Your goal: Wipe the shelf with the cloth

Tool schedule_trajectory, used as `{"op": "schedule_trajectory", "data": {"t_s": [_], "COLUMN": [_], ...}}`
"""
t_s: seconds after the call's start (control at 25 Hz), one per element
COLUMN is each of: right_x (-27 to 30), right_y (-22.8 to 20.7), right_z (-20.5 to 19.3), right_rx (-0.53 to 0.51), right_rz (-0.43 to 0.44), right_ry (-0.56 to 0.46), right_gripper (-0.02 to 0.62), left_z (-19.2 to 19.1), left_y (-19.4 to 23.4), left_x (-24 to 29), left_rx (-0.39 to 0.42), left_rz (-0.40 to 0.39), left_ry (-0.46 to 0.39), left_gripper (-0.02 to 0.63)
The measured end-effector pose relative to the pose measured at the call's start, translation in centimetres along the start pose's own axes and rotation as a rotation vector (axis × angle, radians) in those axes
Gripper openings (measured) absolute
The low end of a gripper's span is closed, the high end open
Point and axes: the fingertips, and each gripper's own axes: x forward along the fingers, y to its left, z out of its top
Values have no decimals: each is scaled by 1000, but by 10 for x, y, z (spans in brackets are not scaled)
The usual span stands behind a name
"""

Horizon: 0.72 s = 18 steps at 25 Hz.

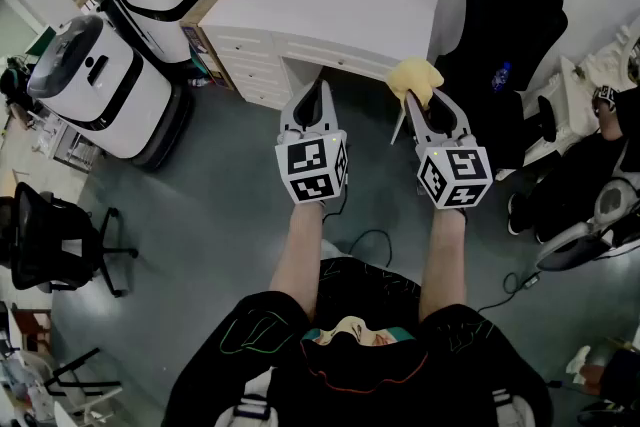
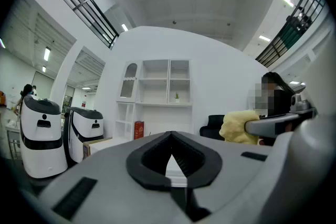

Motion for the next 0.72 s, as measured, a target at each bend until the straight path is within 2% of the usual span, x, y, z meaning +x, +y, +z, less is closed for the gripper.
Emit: {"op": "schedule_trajectory", "data": {"t_s": [0.16, 0.36, 0.52, 0.72], "right_x": [1, 12, 22, 37], "right_y": [-2, -7, -1, 21], "right_z": [3, 12, 19, -5], "right_rx": [-11, 72, 75, 109], "right_rz": [15, 23, 51, 95], "right_ry": [-10, -61, -69, -25], "right_gripper": [109, 109, 109, 109], "left_z": [1, 2, 5, -14], "left_y": [-5, 1, 15, 42], "left_x": [5, 13, 10, -3], "left_rx": [-1, -4, -12, -29], "left_rz": [-8, -2, 27, 81], "left_ry": [-5, -2, 4, 41], "left_gripper": [-2, -2, -2, -2]}}
